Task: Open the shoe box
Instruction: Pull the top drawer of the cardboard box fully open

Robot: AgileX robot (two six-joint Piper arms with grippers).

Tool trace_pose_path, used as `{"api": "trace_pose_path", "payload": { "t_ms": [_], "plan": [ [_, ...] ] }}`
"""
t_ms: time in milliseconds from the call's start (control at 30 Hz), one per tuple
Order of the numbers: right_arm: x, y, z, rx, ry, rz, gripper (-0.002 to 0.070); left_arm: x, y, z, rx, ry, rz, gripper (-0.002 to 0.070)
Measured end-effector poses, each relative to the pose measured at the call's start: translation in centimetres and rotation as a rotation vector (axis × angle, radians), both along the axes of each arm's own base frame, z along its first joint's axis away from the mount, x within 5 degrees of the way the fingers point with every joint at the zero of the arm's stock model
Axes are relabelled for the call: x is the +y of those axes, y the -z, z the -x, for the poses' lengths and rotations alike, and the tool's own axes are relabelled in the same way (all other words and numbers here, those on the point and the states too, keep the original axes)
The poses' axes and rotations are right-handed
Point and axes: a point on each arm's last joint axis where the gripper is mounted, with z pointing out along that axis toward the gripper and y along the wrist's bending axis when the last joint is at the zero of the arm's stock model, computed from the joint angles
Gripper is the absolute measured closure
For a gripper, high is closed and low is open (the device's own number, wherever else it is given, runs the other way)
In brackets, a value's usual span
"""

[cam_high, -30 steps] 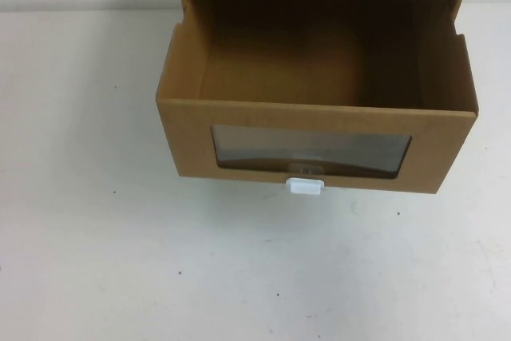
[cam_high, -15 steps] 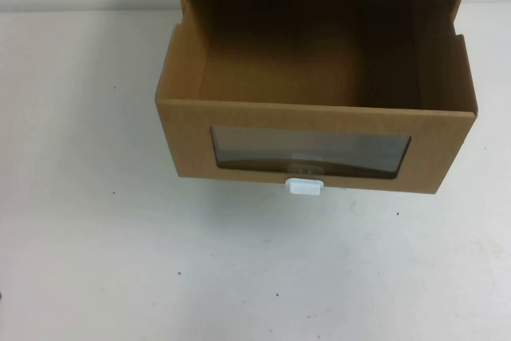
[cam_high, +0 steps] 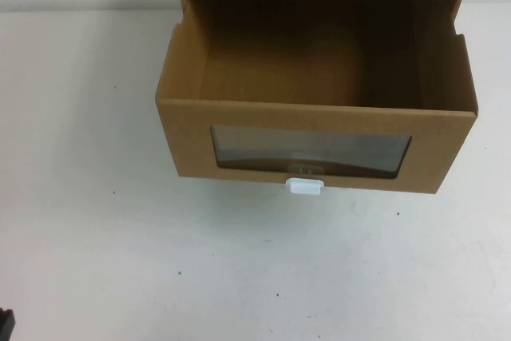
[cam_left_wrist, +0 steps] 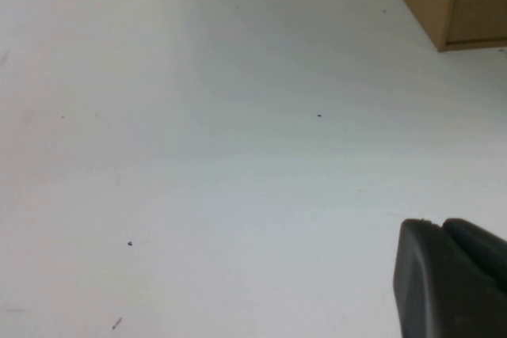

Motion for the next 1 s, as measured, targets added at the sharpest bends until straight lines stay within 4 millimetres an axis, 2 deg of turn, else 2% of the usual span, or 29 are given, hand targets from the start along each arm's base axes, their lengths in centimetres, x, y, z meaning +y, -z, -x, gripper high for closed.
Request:
{"api": "trace_pose_path", "payload": {
  "t_ms": [400, 567, 700, 833, 1000],
  "plan": [
    [-0.1, 0.0, 0.0, -0.002, -0.002, -0.005, 0.0695, 0.0, 0.0, 0.0, 0.002, -0.001, 0.002, 0.0682],
    [-1.4, -0.3, 0.5, -0.033, 0.039, -0.052, 0.0695, 0.0, 0.0, 0.0, 0.000, -0.001, 0.002, 0.0682],
    [-3.0, -1.1, 1.7, -0.060, 0.074, -0.308, 0.0695, 0.0, 0.0, 0.0, 0.000, -0.001, 0.002, 0.0682],
    [-3.3, -2.1, 3.8, -0.132, 0.015, -0.580, 0.0695, 0.0, 0.0, 0.0, 0.000, -0.001, 0.002, 0.0682],
    [-2.1, -3.0, 5.5, -0.218, -0.062, -0.634, 0.0695, 0.0, 0.0, 0.0, 0.000, -0.001, 0.002, 0.0682]
  ]
}}
